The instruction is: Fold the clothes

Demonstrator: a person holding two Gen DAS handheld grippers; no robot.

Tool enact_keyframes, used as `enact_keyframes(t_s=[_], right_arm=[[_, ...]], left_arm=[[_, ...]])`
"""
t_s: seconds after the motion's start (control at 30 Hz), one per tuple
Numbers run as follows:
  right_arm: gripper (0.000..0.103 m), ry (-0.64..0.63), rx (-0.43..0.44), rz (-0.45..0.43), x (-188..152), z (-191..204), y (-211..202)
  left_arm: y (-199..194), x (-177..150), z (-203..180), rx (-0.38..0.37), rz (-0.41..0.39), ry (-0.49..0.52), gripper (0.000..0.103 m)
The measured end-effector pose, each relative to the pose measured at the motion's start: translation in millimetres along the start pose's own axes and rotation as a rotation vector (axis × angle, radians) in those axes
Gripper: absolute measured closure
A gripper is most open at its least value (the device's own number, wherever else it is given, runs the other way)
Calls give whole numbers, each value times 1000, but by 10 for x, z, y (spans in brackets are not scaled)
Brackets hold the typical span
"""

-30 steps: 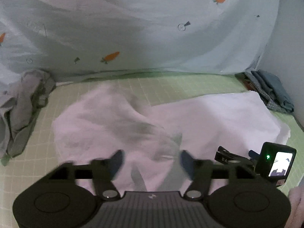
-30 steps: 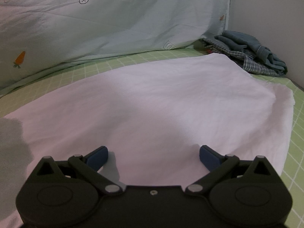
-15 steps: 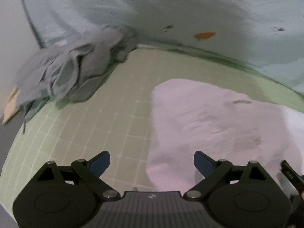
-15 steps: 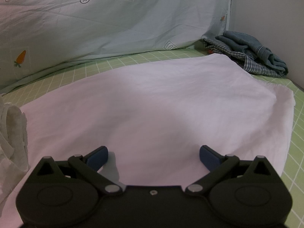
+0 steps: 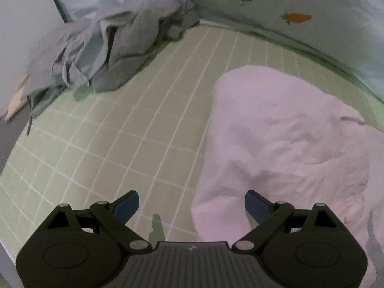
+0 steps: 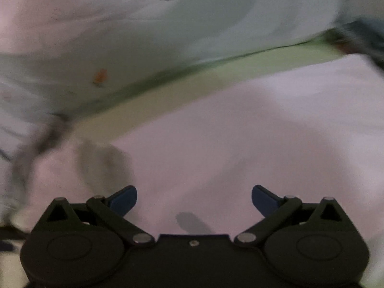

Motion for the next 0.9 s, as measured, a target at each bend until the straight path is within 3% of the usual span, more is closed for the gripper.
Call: enact_keyframes(t_s=[0.17, 0.27, 0.4, 0.43, 0.47, 0.5, 0.57, 0.63, 0.77, 0.83, 0.9], right_arm=[[0, -89, 313, 51, 192, 595, 412], [0, -158, 335, 139, 102, 800, 717], [2, -133, 352, 173, 96, 864, 815], [16, -122, 367, 185, 104, 873, 803], [38, -116, 384, 190, 129, 865, 771], [45, -111, 378, 188, 163, 846, 719], [79, -95, 372, 167, 245, 801, 565], [82, -61, 397, 104, 389, 765, 270], [83, -70, 263, 32, 433, 576, -117], [81, -90, 160, 96, 290, 437, 3], [67, -120, 58, 189, 107, 308, 198]], left_arm=[[103, -73, 2, 19, 36, 22, 4], [160, -92, -5, 30, 43, 38, 3], [177, -103, -5, 40, 33, 70, 0], [176, -107, -6, 39, 31, 75, 0], [175, -109, -8, 38, 30, 77, 0], [170, -111, -10, 37, 28, 80, 0], [146, -113, -27, 35, 26, 93, 0], [91, -127, -69, 18, 18, 124, 0], [35, -220, -176, 13, 4, 203, 0], [73, -303, -222, 22, 21, 249, 0], [106, -368, -266, 28, 43, 277, 0]])
Point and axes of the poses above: each gripper's, at about its wrist camera, not at the fingertips, and y roughly the way its jaws point, z to its left, x to its top, the point moved 6 cm from there along y, roughly the way its jaws point, and after that the axes turned 13 degrees about -y, right-handed, at the moved point
